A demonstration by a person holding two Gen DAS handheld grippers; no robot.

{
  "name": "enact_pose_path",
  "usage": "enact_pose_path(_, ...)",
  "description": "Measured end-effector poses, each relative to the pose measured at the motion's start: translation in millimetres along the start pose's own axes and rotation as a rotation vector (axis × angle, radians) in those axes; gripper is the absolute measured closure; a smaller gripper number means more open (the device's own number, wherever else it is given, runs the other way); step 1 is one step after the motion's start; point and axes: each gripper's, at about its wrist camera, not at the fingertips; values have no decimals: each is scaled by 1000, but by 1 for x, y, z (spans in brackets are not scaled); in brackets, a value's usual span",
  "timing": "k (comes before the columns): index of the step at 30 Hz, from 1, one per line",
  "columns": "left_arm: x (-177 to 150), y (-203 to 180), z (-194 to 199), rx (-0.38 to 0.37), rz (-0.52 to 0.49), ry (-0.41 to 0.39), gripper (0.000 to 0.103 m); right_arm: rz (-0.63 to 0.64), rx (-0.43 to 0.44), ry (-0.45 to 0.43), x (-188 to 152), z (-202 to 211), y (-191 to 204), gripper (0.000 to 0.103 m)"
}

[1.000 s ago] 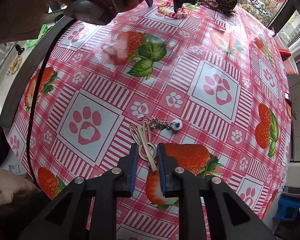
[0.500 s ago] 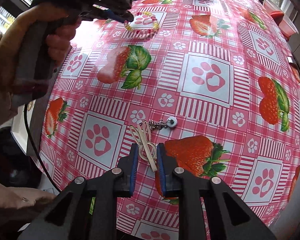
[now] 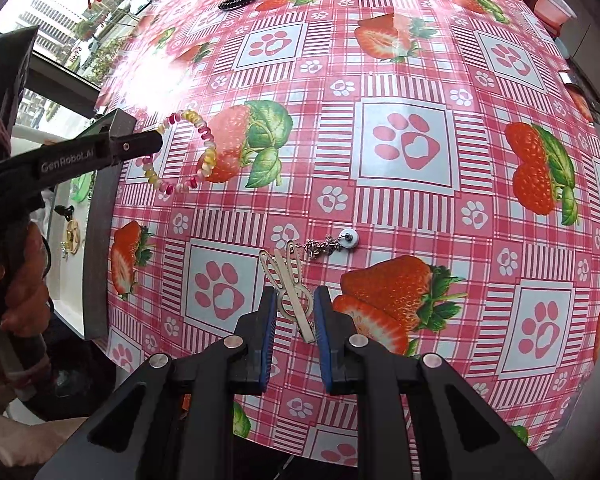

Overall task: Organize jewelry
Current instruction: 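Grasp the silver hair pins with the right tool while the left tool grasps the pastel bead bracelet, then carry the pastel bead bracelet to the tray while the right tool carries the hair pins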

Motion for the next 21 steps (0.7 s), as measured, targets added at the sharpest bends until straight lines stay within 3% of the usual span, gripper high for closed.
enact_pose_path(11,-34,30,37,-12,41,10,88,12,-22,10,8,7,33,83)
enact_pose_path(21,-45,58,69,-18,92,-26,88,78,-29,-4,26,21,72,83)
Point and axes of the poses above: each gripper's, at about its wrist camera, not at the fingertips, and z roughly against the way its jaws point, y to its left, x to its top, and after that the axes turned 9 degrees about z, right-handed
